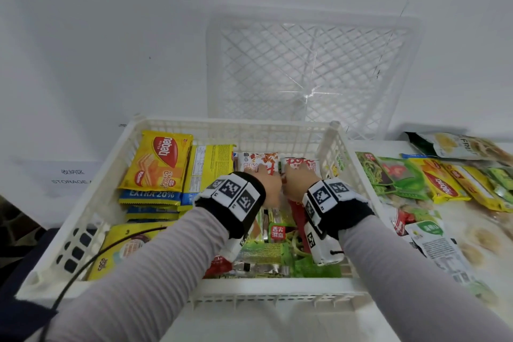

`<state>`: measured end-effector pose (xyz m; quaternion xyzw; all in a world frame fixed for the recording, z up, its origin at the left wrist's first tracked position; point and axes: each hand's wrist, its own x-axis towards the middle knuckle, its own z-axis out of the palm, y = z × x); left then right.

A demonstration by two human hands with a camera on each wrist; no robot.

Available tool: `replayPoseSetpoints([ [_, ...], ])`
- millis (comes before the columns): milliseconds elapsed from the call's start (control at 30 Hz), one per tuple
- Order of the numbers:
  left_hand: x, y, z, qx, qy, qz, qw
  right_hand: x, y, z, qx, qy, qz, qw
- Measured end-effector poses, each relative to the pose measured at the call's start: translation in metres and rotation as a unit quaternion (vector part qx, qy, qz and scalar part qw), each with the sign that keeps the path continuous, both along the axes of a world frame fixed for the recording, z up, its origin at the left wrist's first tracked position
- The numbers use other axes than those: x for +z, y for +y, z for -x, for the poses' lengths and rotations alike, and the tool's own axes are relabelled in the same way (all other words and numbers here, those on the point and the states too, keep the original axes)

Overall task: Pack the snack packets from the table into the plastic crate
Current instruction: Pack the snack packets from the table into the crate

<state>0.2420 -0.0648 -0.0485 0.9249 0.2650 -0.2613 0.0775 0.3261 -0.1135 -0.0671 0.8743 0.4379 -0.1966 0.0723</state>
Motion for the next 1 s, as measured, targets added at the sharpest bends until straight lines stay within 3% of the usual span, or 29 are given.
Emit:
replayPoseSetpoints([
  [233,-0.03,0.006,0.004,0.022,-0.085,-0.049,0.995,-0.01,-0.004,-0.003,-0.004,0.023,-0.037,0.999],
  [534,-0.038,0.015,0.002,0.038,-0.08,-0.008,0.996,-0.016,-0.006,-0.003,-0.008,0.038,-0.042,0.998],
  [800,-0.02,0.022,0.001,0.028,-0.097,-0.004,0.995,0.001,-0.001,-0.001,0.005,0.042,-0.039,0.998],
  [1001,0.026,0.021,-0.002,0.004,-0.166,-0.02,0.986,0.044,-0.006,-0.001,0.023,-0.004,-0.07,0.997],
])
